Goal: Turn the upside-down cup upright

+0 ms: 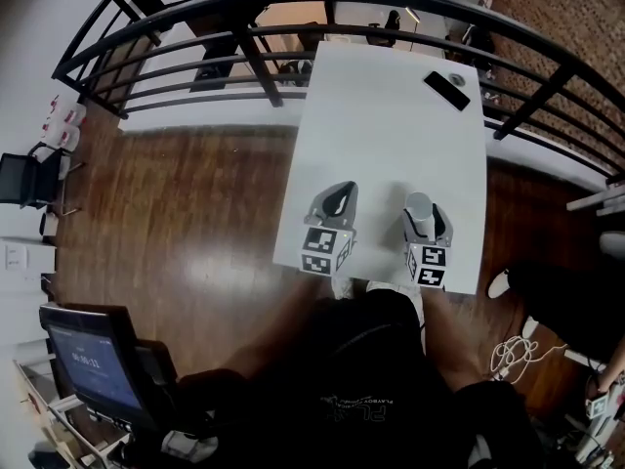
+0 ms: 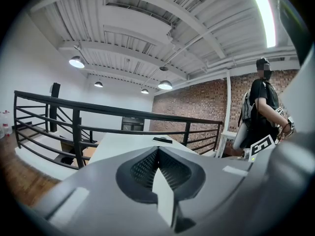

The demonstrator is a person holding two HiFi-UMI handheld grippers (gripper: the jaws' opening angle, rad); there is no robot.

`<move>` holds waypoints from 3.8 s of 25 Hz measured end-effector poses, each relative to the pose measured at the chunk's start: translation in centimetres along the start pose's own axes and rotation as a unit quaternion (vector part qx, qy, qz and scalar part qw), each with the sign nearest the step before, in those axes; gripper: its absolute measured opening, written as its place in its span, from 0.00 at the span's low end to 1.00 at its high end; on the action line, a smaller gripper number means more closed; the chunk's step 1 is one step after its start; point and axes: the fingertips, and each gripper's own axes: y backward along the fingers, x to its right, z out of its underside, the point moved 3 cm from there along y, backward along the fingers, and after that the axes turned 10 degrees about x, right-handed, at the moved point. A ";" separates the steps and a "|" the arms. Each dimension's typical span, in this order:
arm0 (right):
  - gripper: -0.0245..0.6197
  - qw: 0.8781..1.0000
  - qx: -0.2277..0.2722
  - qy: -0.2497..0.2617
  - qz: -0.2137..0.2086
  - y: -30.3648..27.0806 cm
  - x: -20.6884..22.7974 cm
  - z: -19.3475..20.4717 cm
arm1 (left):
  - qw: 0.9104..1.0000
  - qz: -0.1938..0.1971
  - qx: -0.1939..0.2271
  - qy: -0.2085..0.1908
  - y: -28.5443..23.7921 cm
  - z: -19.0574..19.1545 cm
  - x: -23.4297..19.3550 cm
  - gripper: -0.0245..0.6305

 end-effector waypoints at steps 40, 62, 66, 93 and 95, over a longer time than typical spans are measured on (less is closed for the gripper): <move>0.17 0.996 0.073 0.034 0.045 6.1 -1.3 -7.6 | 1.000 0.026 0.018 -0.005 1.5 -0.7 2.7 0.04; 0.06 0.989 0.142 0.008 0.031 22.3 0.1 -6.0 | 0.998 0.009 0.063 -0.025 13.9 -0.8 16.0 0.04; 0.06 0.990 0.143 0.000 0.019 25.9 -1.1 -5.2 | 0.997 0.001 0.059 -0.045 17.2 -0.2 17.5 0.04; 0.06 0.990 0.136 0.001 0.026 39.3 -13.9 -1.4 | 0.998 0.034 0.023 -0.045 35.9 1.8 19.9 0.04; 0.06 0.990 0.135 0.003 0.030 40.7 -15.4 -1.2 | 0.998 0.035 0.024 -0.035 37.6 2.6 19.6 0.04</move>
